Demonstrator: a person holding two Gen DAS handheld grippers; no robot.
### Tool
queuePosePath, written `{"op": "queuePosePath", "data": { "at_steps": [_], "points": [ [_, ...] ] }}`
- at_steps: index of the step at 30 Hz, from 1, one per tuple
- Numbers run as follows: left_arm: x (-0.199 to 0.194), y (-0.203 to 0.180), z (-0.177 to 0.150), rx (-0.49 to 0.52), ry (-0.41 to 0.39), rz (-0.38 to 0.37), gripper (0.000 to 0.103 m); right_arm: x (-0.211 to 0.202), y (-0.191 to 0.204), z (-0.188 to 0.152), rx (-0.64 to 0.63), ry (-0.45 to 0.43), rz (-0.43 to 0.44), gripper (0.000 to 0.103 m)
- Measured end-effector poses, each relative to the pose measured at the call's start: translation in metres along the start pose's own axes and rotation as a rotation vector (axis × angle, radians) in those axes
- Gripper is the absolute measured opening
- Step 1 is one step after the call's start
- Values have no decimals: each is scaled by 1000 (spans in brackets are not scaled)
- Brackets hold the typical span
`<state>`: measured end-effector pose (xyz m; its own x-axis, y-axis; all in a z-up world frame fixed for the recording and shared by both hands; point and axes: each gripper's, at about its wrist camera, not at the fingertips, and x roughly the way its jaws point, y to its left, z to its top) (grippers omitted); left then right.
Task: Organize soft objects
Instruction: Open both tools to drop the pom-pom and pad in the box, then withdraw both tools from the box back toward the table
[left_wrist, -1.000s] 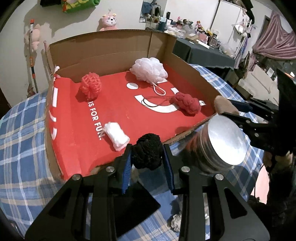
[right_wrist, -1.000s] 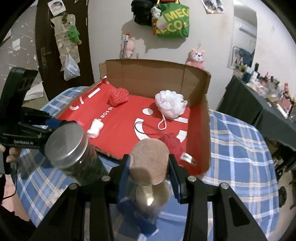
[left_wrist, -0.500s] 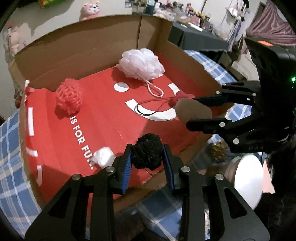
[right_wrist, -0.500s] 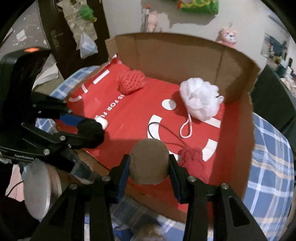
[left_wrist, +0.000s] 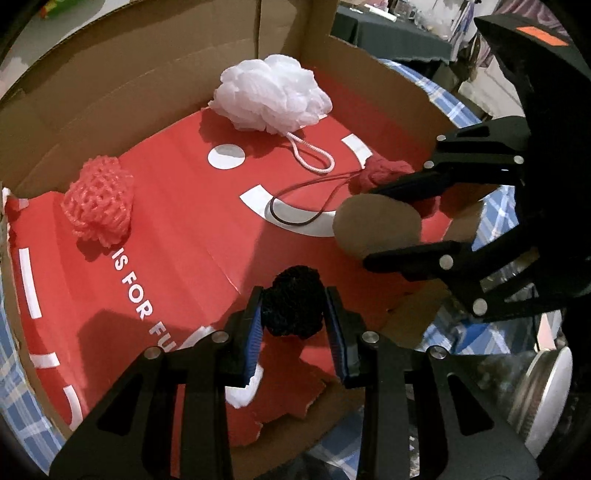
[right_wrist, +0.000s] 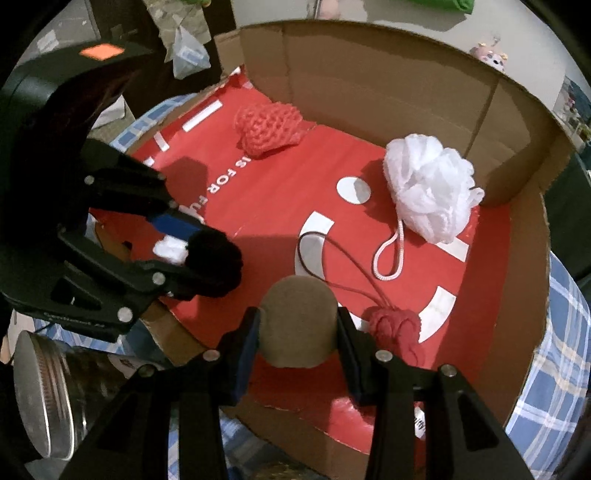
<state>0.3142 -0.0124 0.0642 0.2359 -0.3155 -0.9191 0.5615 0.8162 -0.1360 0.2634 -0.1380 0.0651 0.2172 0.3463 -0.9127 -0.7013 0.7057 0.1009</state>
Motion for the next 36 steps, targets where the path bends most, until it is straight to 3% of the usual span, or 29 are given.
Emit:
{"op": "queuePosePath", "data": {
  "at_steps": [19,21,22,23,36],
  "points": [
    [13,-2,6,11,31,16,31,16,-4,8,-7,104,-8,51],
    [13,-2,5,10,31,18,42,16,-4,8,-8,104,-7,52],
    [13,-2,5,9,27,25,59,16,-4,8,-9,105,-9,52],
    [11,-2,5,10,17,37,64,16,-4,8,-11,105,-12,53],
    [-10,6,3,-40,-26,46,64,8,3,10,-7,95,-40,65]
  ]
}}
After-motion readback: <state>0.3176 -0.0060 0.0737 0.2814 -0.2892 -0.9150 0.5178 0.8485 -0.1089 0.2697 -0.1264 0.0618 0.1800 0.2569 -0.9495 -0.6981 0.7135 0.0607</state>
